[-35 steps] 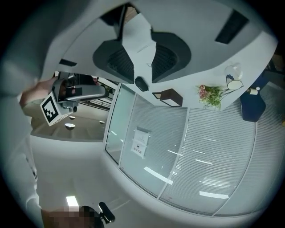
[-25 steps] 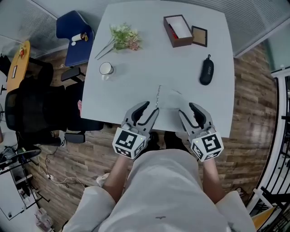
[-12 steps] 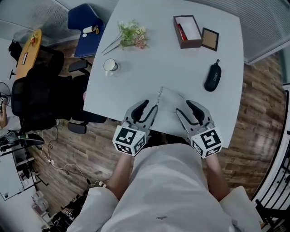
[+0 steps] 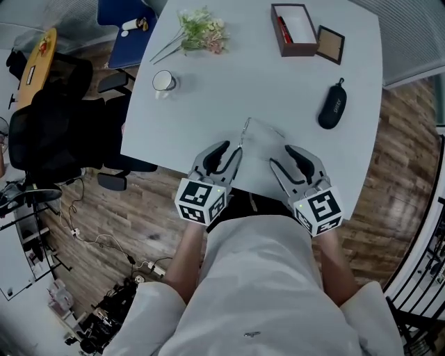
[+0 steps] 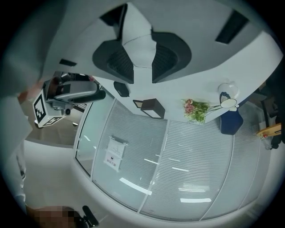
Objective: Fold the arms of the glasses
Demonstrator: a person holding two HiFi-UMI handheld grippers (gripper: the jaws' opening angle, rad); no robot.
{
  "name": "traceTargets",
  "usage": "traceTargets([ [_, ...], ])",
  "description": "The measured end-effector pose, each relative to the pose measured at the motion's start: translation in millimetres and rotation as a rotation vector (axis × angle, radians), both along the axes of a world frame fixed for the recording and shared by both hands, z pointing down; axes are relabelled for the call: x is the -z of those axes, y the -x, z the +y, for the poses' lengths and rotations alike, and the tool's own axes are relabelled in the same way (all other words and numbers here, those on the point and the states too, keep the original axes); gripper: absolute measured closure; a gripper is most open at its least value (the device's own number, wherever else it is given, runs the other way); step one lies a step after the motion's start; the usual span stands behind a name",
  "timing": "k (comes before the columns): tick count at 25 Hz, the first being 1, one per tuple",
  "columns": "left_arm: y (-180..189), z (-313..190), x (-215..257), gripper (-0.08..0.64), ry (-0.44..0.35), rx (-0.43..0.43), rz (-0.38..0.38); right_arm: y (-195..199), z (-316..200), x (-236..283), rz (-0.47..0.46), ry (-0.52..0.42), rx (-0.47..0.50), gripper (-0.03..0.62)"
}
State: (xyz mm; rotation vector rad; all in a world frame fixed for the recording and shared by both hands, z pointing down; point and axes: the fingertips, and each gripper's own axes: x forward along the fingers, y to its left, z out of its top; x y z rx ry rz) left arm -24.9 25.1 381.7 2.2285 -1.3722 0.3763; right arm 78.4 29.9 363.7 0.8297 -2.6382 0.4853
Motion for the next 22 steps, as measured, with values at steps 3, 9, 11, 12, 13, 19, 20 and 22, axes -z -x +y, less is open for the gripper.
traceTargets([
  [3,0.0,-7.4,-13.8,0.433,0.019,-0.017,0.008,2.2,0.6,-6.5,0.022,0.005,-0.012,0.414],
  [9,-4.2,-21.7,-47.3,0.439,0.077,-0.073,-0.008,0.8,-1.2,-21.6,0.053,0.037,-0.056,0.414],
  [11,-4.4,-26.4,-58.0,0.442,0.094,-0.081,-0.018,1.3,-3.0,-27.6,0.061,0.047,-0.058,0.414],
  [12,-4.5,-27.8,-62.7,0.445,0.103,-0.084,-0.019,1.6,-3.7,-30.5,0.065,0.053,-0.059,0.414],
  [13,-4.9,-28.8,-67.1,0.449,0.113,-0.085,-0.019,1.9,-4.1,-33.3,0.069,0.058,-0.061,0.414],
  [19,-7.1,-35.6,-90.9,0.458,0.157,-0.094,-0.029,8.6,-5.1,-51.0,0.101,0.082,-0.043,0.414],
  [20,-7.0,-36.8,-94.4,0.459,0.164,-0.095,-0.032,9.4,-4.7,-54.0,0.105,0.088,-0.041,0.414],
  [22,-6.0,-39.1,-101.1,0.465,0.176,-0.097,-0.04,11.2,-3.8,-59.7,0.111,0.1,-0.039,0.414],
])
